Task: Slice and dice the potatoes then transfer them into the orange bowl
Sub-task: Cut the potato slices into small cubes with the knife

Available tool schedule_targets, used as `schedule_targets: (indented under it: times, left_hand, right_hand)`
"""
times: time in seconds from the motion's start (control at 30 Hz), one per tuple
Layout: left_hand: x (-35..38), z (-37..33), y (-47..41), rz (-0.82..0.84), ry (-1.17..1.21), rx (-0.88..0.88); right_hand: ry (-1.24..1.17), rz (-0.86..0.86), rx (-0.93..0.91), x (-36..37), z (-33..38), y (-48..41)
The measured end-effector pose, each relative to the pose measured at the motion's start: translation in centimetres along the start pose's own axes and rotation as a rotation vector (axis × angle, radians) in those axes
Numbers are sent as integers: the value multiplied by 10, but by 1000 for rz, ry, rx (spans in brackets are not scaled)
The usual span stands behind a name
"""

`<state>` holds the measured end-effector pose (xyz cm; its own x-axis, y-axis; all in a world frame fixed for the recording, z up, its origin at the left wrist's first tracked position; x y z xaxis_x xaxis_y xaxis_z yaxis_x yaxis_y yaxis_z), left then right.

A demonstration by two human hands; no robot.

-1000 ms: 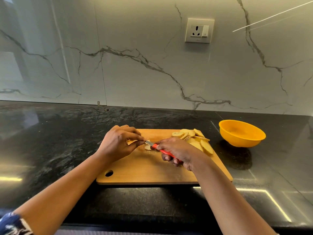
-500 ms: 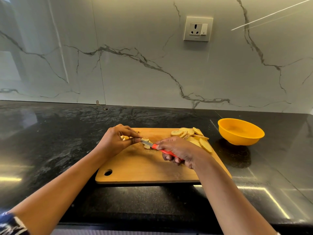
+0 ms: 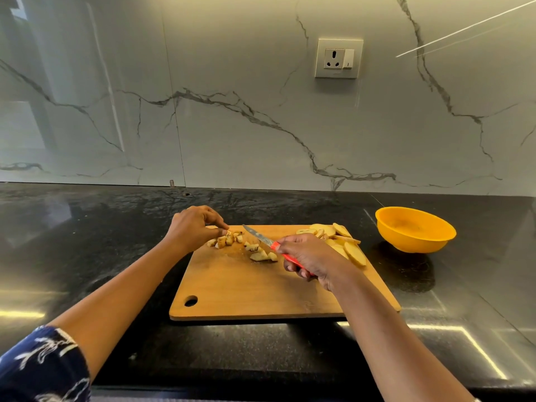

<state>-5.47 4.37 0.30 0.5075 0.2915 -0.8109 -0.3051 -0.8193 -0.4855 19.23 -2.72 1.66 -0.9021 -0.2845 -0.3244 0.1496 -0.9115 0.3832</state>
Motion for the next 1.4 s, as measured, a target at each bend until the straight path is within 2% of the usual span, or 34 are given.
schedule_targets:
  times: [0.17, 0.37, 0.47, 0.53, 0.6, 0.67, 0.73, 0.83, 0.9, 1.03, 1.17, 1.33, 1.4]
  left_hand:
    - [-4, -1, 7, 0, 63, -34]
    - [-4, -25, 12, -85, 324, -122]
    - [0, -53, 11, -33, 598, -178]
    - [7, -68, 10, 6, 878, -287]
    - [9, -77, 11, -46, 1157, -408]
    - [10, -77, 11, -139, 1283, -483]
    - [10, -73, 12, -182, 1307, -523]
    - [8, -64, 12, -227, 1270, -531]
    - [4, -54, 12, -266, 1159, -481]
    - [-1, -28, 13, -237, 433, -203]
    - [7, -21, 11, -76, 128, -59]
    - [10, -32, 12, -111, 0, 91]
    - [14, -46, 15, -15, 18, 234]
  right_hand:
    - [-1, 0, -4, 1, 0, 1]
    - [-123, 5, -74, 2, 0, -3]
    - [-214, 24, -100, 4, 1, -4]
    - [-255, 48, -109, 4, 1, -3]
    - [-259, 66, -120, 6, 0, -2]
    - [-251, 77, -131, 8, 0, -1]
    - [-228, 63, -141, 9, 0, -1]
    - [-218, 22, -139, 9, 0, -3]
    - [-228, 2, -138, 8, 0, -3]
    - [-222, -42, -145, 5, -2, -4]
    - [-226, -67, -145, 2, -2, -4]
    - [-225, -82, -142, -1, -4, -4]
    - [-234, -89, -145, -2, -4, -4]
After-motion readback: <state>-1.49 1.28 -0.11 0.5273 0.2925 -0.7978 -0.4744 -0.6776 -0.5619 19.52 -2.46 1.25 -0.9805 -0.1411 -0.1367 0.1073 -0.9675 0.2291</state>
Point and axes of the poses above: each hand's wrist, its own y-axis away from the middle knuckle, its own x-axis out of the palm, z = x × y, the point moved 1 cm from there along -y, towards the middle knuckle, and after that the axes turned 15 degrees about x, right-handed, at the moved point
